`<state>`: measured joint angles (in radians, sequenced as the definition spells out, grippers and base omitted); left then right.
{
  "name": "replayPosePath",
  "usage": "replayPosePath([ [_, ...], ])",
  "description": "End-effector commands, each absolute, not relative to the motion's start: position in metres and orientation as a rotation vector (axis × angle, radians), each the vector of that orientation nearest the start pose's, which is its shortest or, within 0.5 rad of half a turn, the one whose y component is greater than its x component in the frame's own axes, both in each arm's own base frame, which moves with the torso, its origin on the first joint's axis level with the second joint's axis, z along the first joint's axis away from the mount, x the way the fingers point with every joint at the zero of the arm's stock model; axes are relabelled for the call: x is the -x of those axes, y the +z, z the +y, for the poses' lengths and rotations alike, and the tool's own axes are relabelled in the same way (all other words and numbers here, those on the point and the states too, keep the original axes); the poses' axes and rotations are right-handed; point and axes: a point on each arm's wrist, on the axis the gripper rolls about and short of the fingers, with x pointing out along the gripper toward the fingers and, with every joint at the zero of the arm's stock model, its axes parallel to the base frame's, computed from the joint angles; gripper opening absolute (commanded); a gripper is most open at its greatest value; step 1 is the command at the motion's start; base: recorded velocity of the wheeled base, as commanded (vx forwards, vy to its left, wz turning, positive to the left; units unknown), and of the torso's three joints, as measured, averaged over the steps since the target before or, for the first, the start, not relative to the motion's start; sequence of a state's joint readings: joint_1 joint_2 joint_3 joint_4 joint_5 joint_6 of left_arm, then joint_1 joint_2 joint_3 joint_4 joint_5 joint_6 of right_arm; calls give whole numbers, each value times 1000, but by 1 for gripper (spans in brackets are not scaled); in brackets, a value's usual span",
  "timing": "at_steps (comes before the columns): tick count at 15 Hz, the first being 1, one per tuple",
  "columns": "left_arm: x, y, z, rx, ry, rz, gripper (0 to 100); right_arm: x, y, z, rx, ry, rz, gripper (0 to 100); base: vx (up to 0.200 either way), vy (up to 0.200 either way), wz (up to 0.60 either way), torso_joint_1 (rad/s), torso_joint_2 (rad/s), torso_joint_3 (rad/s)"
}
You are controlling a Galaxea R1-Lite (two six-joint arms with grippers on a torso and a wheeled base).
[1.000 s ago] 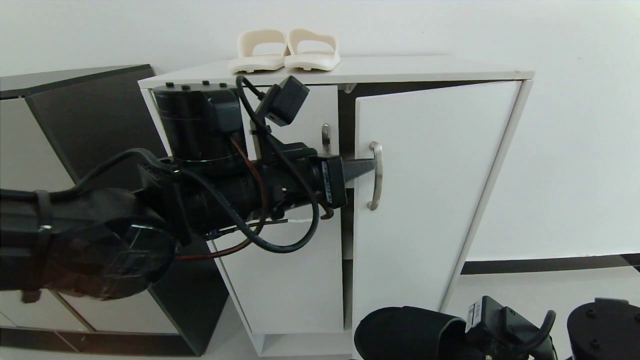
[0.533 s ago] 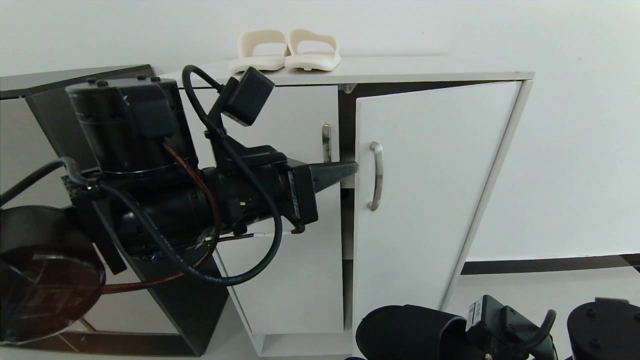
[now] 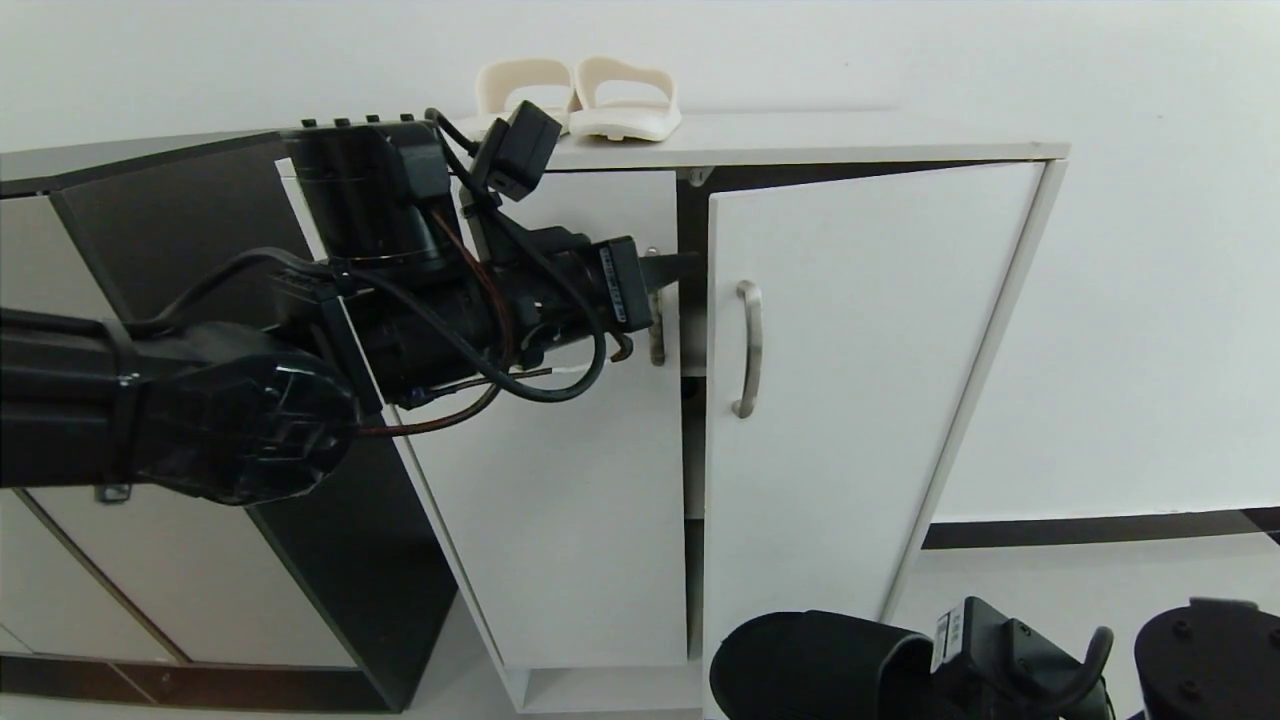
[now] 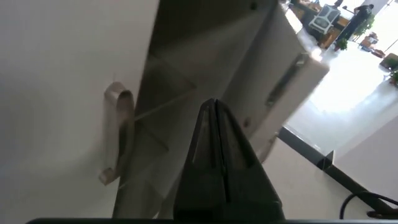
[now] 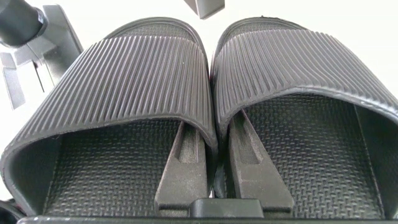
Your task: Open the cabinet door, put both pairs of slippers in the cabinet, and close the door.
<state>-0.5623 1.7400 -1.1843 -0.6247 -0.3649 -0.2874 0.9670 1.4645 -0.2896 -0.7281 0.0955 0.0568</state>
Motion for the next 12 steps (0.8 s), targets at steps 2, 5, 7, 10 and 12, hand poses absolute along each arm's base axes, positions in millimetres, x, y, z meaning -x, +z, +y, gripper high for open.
replayPosePath([
  [2,-293,262,-197,270,-935,95,0,-109,121,166,151,1040,457,0,0,0,0,0,0,0],
  [5,-297,258,-205,268,-953,106,0,-110,120,168,157,1041,463,0,0,0,0,0,0,0],
  [7,-295,257,-212,266,-970,109,0,-110,120,168,154,1040,465,0,-100,0,0,-1,-1,1],
  [10,-285,262,-222,271,-1009,66,0,-110,119,168,150,1038,471,0,-200,0,0,9,4,-1],
  [12,-260,258,-237,250,-1082,89,0,-105,119,164,149,1059,471,0,-200,0,0,-2,0,0],
])
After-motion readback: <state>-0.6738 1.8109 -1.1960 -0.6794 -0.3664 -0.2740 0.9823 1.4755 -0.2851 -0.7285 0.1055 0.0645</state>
